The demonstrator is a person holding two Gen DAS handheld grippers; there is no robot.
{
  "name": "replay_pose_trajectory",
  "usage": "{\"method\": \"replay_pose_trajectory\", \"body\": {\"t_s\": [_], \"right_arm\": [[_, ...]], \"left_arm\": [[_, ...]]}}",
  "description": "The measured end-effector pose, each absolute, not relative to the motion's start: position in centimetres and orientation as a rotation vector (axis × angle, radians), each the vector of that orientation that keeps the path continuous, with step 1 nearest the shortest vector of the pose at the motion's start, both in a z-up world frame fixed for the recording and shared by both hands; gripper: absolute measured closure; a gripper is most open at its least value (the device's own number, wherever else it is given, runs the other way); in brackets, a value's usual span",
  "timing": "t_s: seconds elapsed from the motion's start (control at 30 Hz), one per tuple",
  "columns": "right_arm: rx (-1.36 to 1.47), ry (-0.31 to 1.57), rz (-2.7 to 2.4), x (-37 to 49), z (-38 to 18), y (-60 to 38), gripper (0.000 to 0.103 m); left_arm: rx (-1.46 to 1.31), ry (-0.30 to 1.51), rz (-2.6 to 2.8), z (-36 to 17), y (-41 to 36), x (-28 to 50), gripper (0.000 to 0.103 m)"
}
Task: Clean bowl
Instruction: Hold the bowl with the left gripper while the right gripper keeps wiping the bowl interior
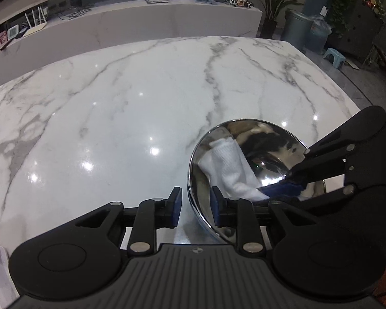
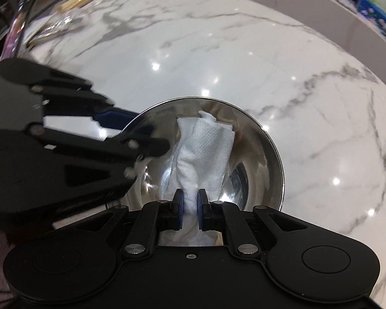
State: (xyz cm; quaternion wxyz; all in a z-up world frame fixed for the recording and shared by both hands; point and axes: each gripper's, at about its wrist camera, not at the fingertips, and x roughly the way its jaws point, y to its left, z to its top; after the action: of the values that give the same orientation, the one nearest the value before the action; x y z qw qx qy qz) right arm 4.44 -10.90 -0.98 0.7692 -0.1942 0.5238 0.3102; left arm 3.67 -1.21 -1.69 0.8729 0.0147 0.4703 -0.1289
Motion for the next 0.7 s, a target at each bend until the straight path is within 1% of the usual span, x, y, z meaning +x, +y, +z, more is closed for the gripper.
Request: {"method": "replay_pose_trajectory", "body": {"t_s": [0.27, 0.33, 0.47, 0.5, 0.53, 0.7], "right_arm": [[-0.429, 1.169, 0.606, 5.7, -1.4, -10.7, 0.095], [-0.436, 1.187, 0.6, 6.0, -1.6, -10.0, 0.095], [-0.431, 1.232, 0.6, 6.1, -1.5, -10.0, 0.095], [-0.435, 1.246, 0.609, 6.1, -1.5, -10.0, 0.095], [-0.439, 1.261, 0.62, 6.1, -1.5, -9.9, 0.095], [-0.369, 1.342, 0.701, 6.0, -1.1, -11.2, 0.094]], "left_arm": [[0.031, 0.972, -0.302, -1.2, -1.1, 3.2, 0.08], [0.038, 0.967, -0.313, -1.1, -1.1, 3.1, 0.085], [0.055, 0.958, -0.326, -1.0, -1.4, 3.1, 0.088], [0.058, 0.957, -0.327, -0.9, -1.4, 3.1, 0.092], [0.061, 0.956, -0.331, -1.0, -1.5, 3.2, 0.093], [0.07, 0.961, -0.327, -1.2, -1.7, 3.4, 0.096]]}}
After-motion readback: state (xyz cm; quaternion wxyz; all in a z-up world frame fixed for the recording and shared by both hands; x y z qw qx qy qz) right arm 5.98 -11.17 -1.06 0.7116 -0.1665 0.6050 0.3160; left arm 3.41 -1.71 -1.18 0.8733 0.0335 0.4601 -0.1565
